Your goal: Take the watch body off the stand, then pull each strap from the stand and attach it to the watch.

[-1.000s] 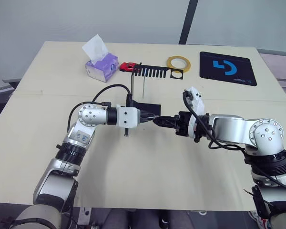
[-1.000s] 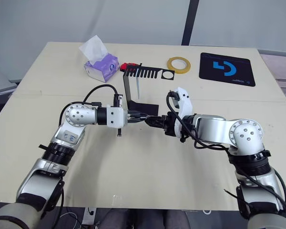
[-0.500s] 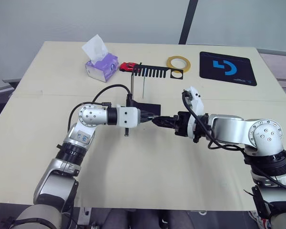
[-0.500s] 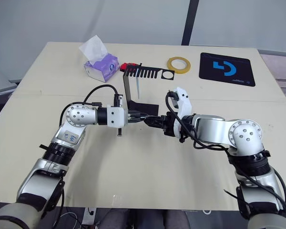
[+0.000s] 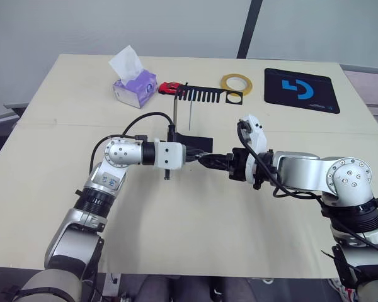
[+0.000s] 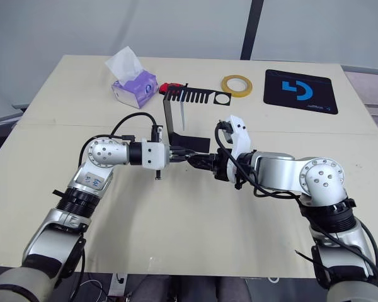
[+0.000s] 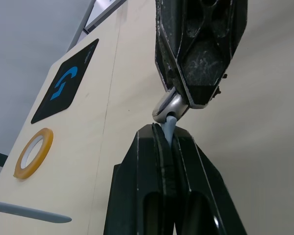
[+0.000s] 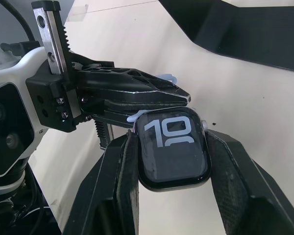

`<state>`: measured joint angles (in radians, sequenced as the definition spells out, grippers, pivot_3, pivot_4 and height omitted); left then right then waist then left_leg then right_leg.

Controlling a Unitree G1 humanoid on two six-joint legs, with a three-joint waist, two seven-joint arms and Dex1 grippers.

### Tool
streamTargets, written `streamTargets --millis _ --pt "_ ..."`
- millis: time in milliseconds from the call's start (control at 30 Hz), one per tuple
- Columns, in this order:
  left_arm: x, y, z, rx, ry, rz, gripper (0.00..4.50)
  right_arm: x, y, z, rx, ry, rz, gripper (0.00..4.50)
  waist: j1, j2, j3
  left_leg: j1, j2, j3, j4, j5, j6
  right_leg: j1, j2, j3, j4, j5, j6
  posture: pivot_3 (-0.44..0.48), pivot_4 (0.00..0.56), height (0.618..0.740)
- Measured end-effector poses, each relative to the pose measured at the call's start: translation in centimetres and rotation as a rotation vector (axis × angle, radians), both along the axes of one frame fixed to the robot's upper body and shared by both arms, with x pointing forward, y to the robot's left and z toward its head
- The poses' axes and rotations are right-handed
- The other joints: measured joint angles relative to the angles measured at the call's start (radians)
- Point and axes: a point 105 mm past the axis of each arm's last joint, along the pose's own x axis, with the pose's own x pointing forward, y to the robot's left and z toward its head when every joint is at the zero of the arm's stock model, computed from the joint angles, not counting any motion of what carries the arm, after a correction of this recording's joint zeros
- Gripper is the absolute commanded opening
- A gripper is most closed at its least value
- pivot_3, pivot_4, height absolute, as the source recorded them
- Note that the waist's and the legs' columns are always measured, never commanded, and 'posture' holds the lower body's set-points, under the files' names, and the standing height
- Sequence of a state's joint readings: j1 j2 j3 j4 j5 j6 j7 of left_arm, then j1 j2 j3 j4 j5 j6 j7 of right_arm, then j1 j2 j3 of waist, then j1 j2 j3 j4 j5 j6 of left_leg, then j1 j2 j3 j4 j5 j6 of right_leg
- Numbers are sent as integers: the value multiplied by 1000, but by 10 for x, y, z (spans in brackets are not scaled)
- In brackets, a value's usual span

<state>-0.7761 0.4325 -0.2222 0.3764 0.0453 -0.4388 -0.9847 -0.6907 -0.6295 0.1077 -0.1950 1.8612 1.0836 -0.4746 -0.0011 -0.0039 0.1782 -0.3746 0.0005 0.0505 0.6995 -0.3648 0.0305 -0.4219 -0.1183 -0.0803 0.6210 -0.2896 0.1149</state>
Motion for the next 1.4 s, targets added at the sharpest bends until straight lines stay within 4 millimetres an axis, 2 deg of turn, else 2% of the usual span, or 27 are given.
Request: streamTargets --millis 1400 --pt "4 -3 0 -11 15 8 0 0 1 2 -17 -38 -4 1634 0 0 0 0 0 0 0 0 0 0 0 0 0 0 0 0 150 738"
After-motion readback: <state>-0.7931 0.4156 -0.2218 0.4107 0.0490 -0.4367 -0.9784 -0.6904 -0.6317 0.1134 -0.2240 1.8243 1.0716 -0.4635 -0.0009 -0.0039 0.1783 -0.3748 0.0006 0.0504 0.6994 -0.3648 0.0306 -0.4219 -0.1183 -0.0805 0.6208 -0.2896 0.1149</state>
